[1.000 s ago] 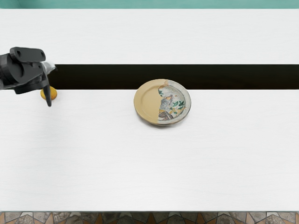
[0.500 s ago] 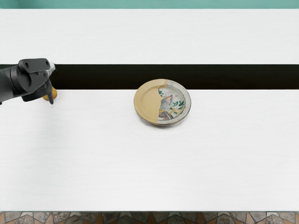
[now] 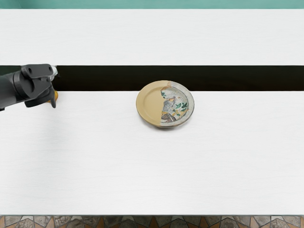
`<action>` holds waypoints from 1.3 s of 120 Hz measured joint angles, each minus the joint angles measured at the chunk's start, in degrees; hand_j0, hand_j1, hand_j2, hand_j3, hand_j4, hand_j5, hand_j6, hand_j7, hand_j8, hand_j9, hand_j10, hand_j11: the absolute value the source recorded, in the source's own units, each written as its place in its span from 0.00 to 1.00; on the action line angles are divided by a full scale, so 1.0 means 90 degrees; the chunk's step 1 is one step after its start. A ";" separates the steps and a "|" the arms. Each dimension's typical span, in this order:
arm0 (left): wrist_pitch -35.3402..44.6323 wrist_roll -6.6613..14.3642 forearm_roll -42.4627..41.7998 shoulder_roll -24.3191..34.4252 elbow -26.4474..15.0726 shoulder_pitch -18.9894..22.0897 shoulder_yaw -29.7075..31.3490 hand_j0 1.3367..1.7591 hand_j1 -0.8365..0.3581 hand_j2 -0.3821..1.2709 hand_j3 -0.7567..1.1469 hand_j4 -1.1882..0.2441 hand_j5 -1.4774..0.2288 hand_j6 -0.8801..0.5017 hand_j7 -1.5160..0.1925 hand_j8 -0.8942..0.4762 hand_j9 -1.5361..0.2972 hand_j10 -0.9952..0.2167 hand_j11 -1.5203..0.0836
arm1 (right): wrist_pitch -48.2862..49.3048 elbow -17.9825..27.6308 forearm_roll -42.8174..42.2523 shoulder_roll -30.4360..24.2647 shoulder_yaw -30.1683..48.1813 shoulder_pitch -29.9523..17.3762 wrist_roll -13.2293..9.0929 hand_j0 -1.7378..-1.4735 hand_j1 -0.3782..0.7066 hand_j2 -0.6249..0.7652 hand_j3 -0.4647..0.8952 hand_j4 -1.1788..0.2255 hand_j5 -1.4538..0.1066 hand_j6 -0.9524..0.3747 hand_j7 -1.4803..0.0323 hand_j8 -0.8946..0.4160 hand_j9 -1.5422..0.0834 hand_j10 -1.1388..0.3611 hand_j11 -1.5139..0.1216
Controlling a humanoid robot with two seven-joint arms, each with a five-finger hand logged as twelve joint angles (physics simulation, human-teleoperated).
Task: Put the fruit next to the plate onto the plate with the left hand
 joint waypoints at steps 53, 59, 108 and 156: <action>-0.0050 0.0033 -0.0001 0.0037 0.0000 0.0059 0.0007 0.76 0.65 0.27 0.40 0.59 0.60 0.38 0.62 0.40 0.59 0.53 0.67 | -0.0001 0.0000 0.0000 0.0000 0.0000 0.0000 0.0001 0.30 0.04 0.45 0.34 0.83 0.92 0.71 0.97 0.67 0.94 0.75 0.92; -0.0054 0.0035 -0.0001 0.0049 0.0000 0.0059 0.0007 0.76 0.63 0.28 0.40 0.58 0.59 0.38 0.62 0.39 0.58 0.53 0.66 | -0.0001 0.0000 0.0000 0.0000 0.0000 0.0000 0.0000 0.30 0.04 0.45 0.34 0.83 0.92 0.71 0.97 0.67 0.94 0.75 0.92; -0.0058 0.0039 -0.0006 0.0066 -0.0001 0.0059 0.0007 0.76 0.60 0.28 0.40 0.56 0.57 0.35 0.59 0.37 0.56 0.50 0.63 | -0.0001 0.0000 0.0000 0.0000 0.0000 0.0000 0.0000 0.30 0.04 0.45 0.34 0.83 0.92 0.71 0.97 0.67 0.94 0.75 0.92; -0.0068 0.0039 -0.0013 0.0068 -0.0001 0.0069 0.0008 0.76 0.57 0.28 0.40 0.53 0.54 0.33 0.56 0.34 0.54 0.47 0.60 | -0.0001 0.0000 0.0000 0.0000 0.0000 0.0000 0.0000 0.30 0.04 0.45 0.34 0.83 0.92 0.71 0.97 0.67 0.94 0.75 0.92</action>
